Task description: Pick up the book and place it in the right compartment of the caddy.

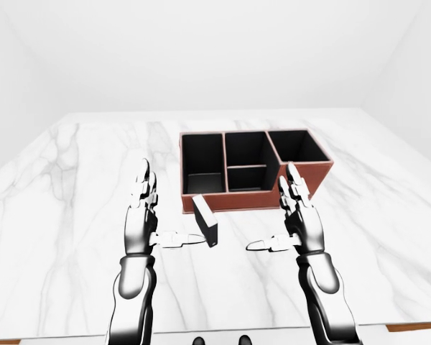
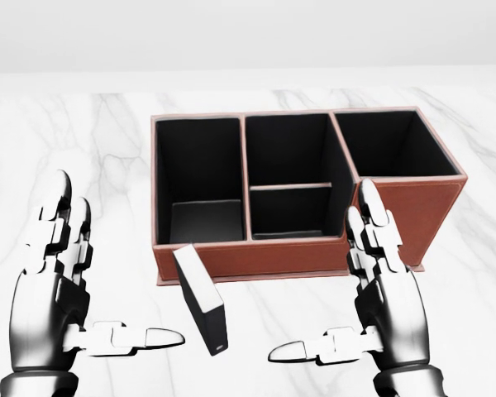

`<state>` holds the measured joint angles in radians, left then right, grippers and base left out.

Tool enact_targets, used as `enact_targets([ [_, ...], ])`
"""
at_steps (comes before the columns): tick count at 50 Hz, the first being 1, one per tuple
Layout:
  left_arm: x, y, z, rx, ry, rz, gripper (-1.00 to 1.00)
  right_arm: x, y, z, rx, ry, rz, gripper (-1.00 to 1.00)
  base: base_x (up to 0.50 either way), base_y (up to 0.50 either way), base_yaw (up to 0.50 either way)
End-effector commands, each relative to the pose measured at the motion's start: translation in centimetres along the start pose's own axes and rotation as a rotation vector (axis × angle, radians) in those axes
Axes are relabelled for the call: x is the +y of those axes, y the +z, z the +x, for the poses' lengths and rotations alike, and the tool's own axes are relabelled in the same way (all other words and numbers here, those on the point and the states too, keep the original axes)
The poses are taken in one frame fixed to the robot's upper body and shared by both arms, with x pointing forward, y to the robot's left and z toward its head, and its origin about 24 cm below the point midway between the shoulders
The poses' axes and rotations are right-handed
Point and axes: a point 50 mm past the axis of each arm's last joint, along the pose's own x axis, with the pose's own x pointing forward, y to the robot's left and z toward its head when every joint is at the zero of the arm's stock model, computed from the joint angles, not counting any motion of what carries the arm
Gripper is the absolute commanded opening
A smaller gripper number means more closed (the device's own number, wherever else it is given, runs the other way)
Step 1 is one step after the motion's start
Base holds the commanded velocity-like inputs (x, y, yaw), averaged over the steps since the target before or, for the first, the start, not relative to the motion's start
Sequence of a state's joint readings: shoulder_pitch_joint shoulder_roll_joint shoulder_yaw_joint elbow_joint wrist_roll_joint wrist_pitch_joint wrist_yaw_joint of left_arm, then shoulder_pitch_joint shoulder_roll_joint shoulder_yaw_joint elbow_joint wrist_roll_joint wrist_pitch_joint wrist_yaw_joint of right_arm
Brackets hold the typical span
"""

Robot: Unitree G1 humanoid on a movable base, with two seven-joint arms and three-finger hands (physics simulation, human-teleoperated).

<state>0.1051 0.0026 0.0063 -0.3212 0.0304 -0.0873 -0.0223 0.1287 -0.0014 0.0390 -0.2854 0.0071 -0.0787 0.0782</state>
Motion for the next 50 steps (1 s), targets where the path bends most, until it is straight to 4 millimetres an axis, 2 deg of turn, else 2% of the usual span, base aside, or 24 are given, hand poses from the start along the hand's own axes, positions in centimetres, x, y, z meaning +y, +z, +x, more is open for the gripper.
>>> enact_targets([
  [1,-0.1,0.0,0.1,-0.002,0.0,0.001,1.0,0.1,-0.2,0.0,0.004,0.004,-0.004,1.0,0.23,0.0,0.0],
  [7,0.0,-0.1,0.1,0.005,0.001,-0.002,1.0,0.1,-0.3,0.0,0.007,0.005,-0.007,1.0,0.24,0.0,0.0],
  [9,-0.1,-0.3,0.1,0.01,-0.004,-0.008,1.0,0.3,-0.7,-0.1,0.025,0.011,-0.012,1.0,0.0,0.0,0.0],
  [10,-0.1,-0.2,0.1,0.009,-0.005,-0.008,1.0,0.4,-1.7,-0.3,0.072,0.013,-0.009,1.0,0.0,0.0,0.0],
  [12,-0.1,-0.3,0.1,0.012,-0.006,-0.008,1.0,0.4,-0.8,-0.1,0.032,0.013,-0.011,1.0,0.0,0.0,0.0],
  [15,-0.2,-0.3,0.1,0.012,-0.008,-0.008,1.0,0.4,-0.7,-0.2,0.026,0.015,-0.012,1.0,0.0,0.0,0.0],
  [31,-0.3,0.1,0.2,-0.009,-0.002,0.008,1.0,0.6,-1.1,-0.3,0.046,0.03,-0.014,1.0,0.0,0.0,0.0],
  [36,-0.2,0.5,-0.3,-0.017,-0.009,-0.007,1.0,0.6,-1.1,-0.3,0.046,0.031,-0.014,1.0,0.0,0.0,0.0],
  [50,-0.1,0.0,-0.2,0.003,-0.005,-0.007,1.0,1.2,-2.1,-0.5,0.09,0.052,-0.021,1.0,0.0,0.0,0.0],
])
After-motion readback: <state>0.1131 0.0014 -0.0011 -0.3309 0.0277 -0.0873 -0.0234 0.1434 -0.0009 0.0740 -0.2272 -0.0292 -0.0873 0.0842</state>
